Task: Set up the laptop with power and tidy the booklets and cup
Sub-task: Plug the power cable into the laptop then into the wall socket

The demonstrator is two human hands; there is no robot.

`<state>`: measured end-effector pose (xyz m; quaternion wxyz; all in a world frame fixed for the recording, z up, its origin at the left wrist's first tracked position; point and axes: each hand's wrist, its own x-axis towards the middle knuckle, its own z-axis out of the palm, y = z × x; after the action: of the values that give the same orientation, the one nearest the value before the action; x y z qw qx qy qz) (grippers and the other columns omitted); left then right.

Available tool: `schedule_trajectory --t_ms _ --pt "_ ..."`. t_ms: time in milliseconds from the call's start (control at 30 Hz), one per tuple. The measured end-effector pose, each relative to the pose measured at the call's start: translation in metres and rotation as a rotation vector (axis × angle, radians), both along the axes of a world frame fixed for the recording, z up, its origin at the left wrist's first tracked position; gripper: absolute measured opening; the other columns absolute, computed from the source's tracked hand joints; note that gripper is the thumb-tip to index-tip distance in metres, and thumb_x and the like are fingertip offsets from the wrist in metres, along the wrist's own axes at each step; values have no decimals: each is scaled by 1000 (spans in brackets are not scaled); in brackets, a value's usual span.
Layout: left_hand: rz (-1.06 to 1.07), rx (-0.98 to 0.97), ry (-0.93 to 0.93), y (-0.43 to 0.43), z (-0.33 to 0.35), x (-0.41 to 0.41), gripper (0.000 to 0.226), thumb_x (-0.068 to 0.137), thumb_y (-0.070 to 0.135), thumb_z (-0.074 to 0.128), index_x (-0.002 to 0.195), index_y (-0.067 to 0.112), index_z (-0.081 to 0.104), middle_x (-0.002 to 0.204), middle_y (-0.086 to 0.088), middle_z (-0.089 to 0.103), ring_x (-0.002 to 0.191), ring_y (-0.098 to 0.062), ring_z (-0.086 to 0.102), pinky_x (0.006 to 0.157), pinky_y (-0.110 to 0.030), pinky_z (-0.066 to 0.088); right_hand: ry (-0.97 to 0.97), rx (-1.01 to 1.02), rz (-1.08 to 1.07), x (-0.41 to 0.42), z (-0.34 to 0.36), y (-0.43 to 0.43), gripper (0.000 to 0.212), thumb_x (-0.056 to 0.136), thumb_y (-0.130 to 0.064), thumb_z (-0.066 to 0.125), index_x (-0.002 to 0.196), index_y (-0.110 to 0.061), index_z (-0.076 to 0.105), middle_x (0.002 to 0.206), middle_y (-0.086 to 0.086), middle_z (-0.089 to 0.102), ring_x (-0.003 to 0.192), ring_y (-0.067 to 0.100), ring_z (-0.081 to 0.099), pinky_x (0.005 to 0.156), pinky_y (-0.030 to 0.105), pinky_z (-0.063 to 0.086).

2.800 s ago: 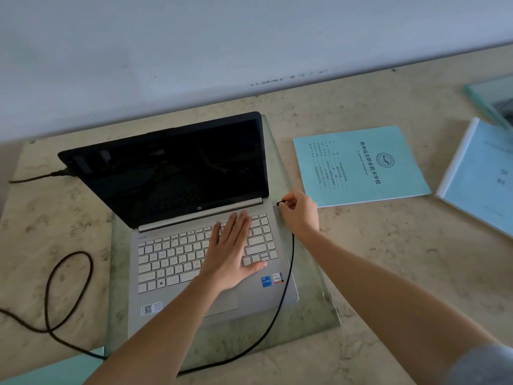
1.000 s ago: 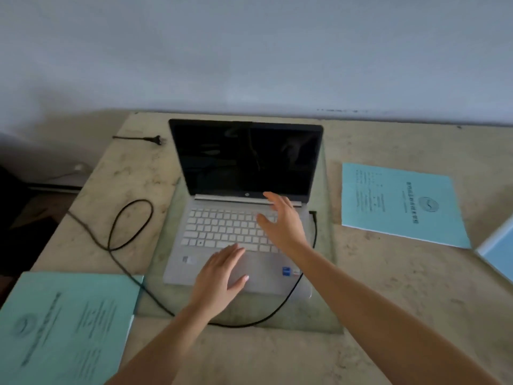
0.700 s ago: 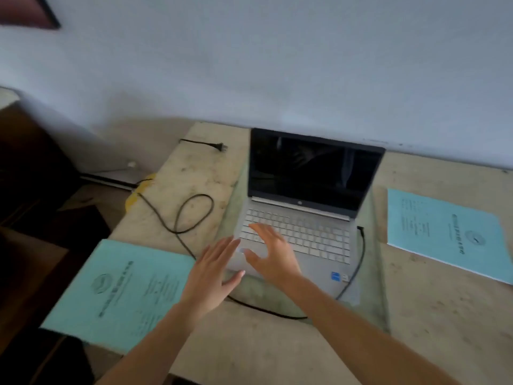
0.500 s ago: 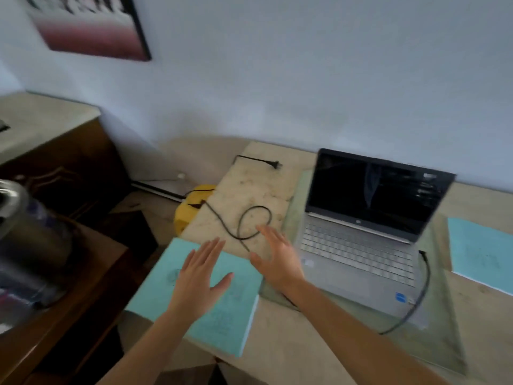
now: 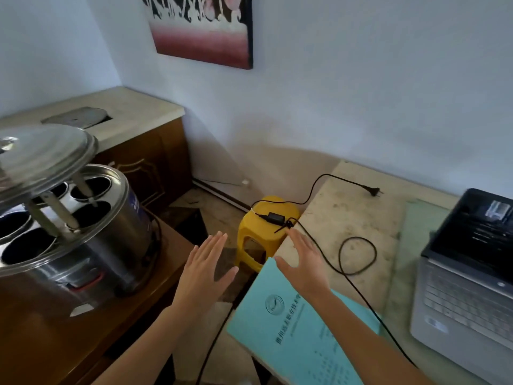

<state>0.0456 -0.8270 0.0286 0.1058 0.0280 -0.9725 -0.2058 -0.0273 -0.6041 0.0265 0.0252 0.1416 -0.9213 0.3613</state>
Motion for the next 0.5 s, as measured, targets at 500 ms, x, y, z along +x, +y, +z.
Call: schedule_trajectory --t_ms 500 --pt "-401 -80 -178 -48 -23 -260 74 89 59 40 150 28 12 160 8 13 140 1 -2 115 -29 -1 -184 -151 -478 -160 -50 -20 68 84 -39 63 143 -22 34 149 -1 40 136 18 37 110 43 37"
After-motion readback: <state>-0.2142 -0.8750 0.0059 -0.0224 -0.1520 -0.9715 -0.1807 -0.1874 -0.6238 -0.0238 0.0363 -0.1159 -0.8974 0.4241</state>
